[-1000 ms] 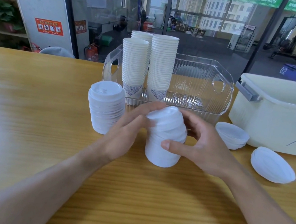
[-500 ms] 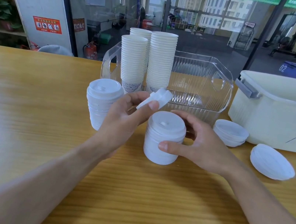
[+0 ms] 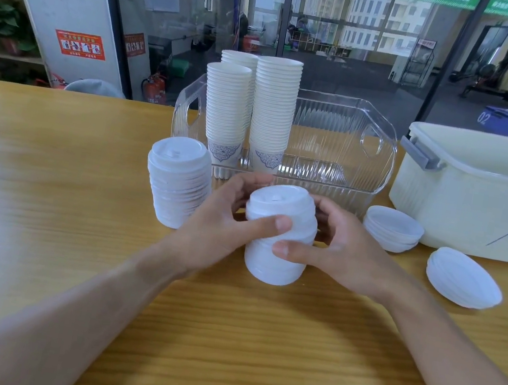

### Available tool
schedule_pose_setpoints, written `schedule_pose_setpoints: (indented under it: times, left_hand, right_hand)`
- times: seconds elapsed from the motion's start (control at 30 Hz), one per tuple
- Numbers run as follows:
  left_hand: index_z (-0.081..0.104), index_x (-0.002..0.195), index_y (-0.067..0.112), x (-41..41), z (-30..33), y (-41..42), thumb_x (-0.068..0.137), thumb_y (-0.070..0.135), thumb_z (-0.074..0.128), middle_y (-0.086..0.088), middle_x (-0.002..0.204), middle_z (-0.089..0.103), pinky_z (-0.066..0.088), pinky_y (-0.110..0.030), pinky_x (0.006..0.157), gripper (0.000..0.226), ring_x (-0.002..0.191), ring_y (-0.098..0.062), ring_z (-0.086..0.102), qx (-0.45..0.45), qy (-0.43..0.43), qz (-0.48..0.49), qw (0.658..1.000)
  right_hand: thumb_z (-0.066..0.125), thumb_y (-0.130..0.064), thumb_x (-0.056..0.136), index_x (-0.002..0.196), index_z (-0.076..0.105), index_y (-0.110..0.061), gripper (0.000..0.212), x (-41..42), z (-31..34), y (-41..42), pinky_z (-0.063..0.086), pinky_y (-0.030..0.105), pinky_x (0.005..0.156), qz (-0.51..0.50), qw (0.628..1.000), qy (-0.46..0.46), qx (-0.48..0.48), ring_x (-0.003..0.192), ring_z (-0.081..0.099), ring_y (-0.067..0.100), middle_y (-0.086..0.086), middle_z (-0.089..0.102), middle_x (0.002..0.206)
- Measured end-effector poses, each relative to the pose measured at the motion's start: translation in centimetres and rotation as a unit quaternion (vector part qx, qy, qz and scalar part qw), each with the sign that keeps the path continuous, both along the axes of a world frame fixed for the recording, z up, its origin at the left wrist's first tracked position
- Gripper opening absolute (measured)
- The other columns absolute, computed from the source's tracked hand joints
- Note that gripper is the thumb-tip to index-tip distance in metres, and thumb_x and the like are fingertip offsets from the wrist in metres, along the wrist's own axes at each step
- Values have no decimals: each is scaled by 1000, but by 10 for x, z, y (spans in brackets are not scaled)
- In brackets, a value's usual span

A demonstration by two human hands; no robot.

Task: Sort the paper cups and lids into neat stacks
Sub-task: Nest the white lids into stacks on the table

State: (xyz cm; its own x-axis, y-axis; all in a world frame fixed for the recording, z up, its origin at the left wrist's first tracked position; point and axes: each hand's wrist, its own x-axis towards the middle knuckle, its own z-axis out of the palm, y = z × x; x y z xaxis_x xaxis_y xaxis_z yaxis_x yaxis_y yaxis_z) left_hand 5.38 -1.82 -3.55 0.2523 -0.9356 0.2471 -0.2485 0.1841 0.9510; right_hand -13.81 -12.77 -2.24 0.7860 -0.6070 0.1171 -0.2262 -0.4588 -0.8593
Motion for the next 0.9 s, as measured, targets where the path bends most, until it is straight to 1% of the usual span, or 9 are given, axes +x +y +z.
schedule_pose_setpoints:
  times: [0.1, 0.2, 0.27, 0.33, 0.43, 0.53, 0.6, 0.77, 0.9]
  left_hand:
    - [55, 137, 21, 3, 2, 0, 65, 38, 86, 3, 129, 72, 52, -37, 108, 80, 124, -16, 65, -15, 40, -16, 999]
    - [59, 134, 19, 3, 3, 2, 68, 34, 85, -1, 128, 72, 52, -38, 106, 73, 123, -19, 66, -6, 17, -42, 999]
    - [59, 132, 22, 2, 2, 3, 68, 35, 85, 1, 128, 72, 52, -38, 107, 71, 123, -17, 65, -3, -1, -41, 999]
    - [60, 132, 25, 1, 3, 3, 69, 36, 85, 3, 129, 71, 52, -38, 107, 69, 125, -15, 64, -6, -18, -38, 999]
    - [60, 131, 26, 1, 3, 3, 73, 28, 87, 6, 128, 71, 54, -34, 104, 65, 125, -11, 63, -9, -36, -42, 998]
    - [58, 134, 23, 3, 3, 4, 79, 17, 86, 6, 128, 71, 53, -28, 102, 62, 125, -10, 63, 2, -45, -56, 997]
    - [56, 136, 22, 5, 3, 5, 80, 15, 88, 7, 131, 70, 51, -27, 106, 65, 127, -8, 62, 6, -56, -61, 996]
    - [53, 141, 21, 6, 1, 7, 79, 19, 85, 8, 136, 66, 51, -29, 107, 70, 132, -8, 58, -4, -76, -65, 995]
    - [55, 141, 26, 2, -3, 7, 79, 27, 85, 14, 134, 66, 52, -24, 104, 69, 131, -4, 58, -30, -97, -35, 994]
  right_hand:
    - [90, -54, 64, 135, 58, -36, 80, 0, 1, -1, 53, 42, 106, 13, 1000, 1, -1, 120, 65, 3, -17, 69, 128]
    - [88, -44, 73, 135, 61, -36, 68, 0, 3, -1, 51, 44, 108, 35, 999, -5, -10, 121, 65, 6, -15, 70, 128]
    - [87, -38, 75, 131, 62, -44, 62, -1, 2, -3, 49, 41, 108, 54, 998, -3, -12, 123, 64, 6, -16, 70, 129]
    - [88, -41, 72, 131, 56, -57, 70, -3, 4, -4, 48, 32, 109, 59, 998, -21, 10, 127, 60, 1, -19, 66, 135]
    - [80, -51, 75, 146, 51, -37, 78, -4, 7, -4, 48, 26, 109, 33, 995, -83, 36, 130, 58, 1, -18, 63, 140]
    - [79, -47, 84, 138, 64, -28, 59, 0, 6, -1, 48, 38, 113, 7, 995, -94, 24, 125, 63, 5, -13, 71, 130]
    - [81, -46, 82, 138, 64, -27, 61, 0, 2, -1, 47, 44, 113, 0, 996, -91, 19, 125, 64, 8, -11, 72, 129]
    - [79, -53, 78, 139, 63, -32, 67, 1, -3, -2, 46, 48, 114, -8, 996, -92, 1, 127, 63, 11, -12, 70, 131]
    - [71, -57, 83, 144, 57, -37, 66, 4, -8, 4, 44, 43, 115, -20, 996, -83, -16, 130, 58, 3, -19, 66, 136]
